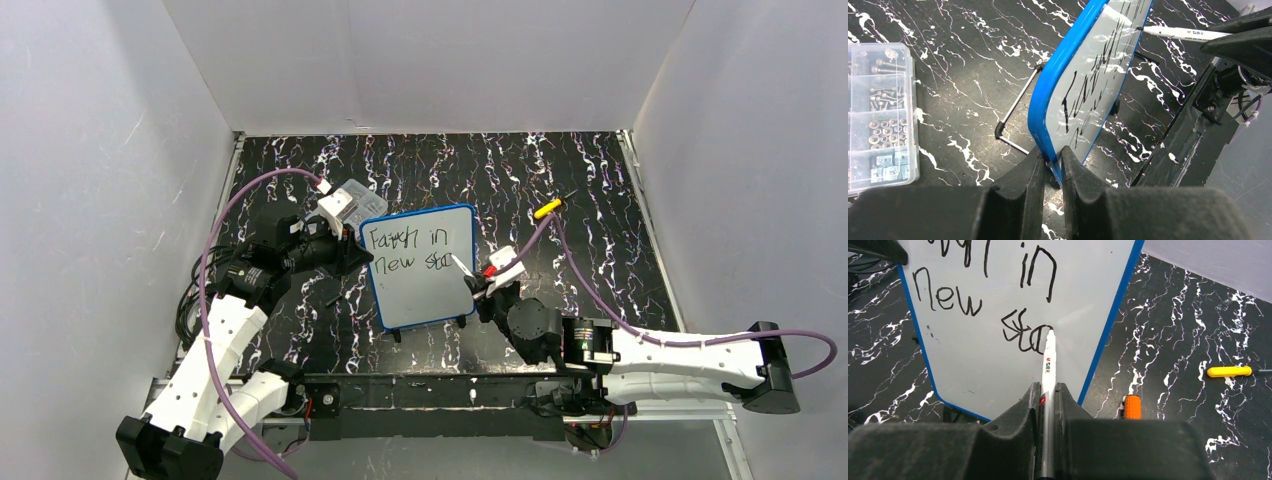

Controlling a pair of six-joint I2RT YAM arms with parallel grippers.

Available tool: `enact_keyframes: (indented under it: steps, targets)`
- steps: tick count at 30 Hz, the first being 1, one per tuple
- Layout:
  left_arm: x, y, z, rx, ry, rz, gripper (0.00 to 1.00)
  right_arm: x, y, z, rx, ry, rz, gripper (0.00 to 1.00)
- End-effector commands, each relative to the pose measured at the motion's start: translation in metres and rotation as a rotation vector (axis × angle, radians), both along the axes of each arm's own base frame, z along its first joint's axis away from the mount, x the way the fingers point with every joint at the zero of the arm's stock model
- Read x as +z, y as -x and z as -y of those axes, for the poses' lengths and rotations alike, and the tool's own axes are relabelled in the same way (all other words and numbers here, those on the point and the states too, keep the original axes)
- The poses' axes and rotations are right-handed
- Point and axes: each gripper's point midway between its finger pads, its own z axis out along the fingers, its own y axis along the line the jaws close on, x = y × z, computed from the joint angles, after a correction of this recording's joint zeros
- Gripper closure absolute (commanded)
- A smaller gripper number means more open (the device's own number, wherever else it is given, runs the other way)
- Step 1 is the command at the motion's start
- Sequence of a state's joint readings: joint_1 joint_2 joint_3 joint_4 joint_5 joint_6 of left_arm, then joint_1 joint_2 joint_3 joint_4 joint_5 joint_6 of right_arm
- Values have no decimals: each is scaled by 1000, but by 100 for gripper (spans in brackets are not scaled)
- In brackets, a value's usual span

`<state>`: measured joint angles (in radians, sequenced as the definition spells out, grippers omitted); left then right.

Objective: Write a sentence on the whiteboard

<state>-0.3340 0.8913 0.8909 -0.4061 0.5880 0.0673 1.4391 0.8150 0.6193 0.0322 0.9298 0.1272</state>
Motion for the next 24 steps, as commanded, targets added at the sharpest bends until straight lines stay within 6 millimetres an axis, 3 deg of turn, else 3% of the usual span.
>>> enact_keyframes:
  steps: [1,5,19,24]
  targets:
    - [-27,12,-2,-23,-47,-97,100,26,-7,12,-73,-85,13,99]
    - [-26,12,-2,-24,-47,-95,100,23,-5,12,-65,-88,3,99]
    - [-26,13,-2,-22,-46,-95,100,-24,4,11,-48,-17,-109,99]
    - [-26,12,-2,-24,-45,-95,100,-24,5,8,-40,-25,-113,99]
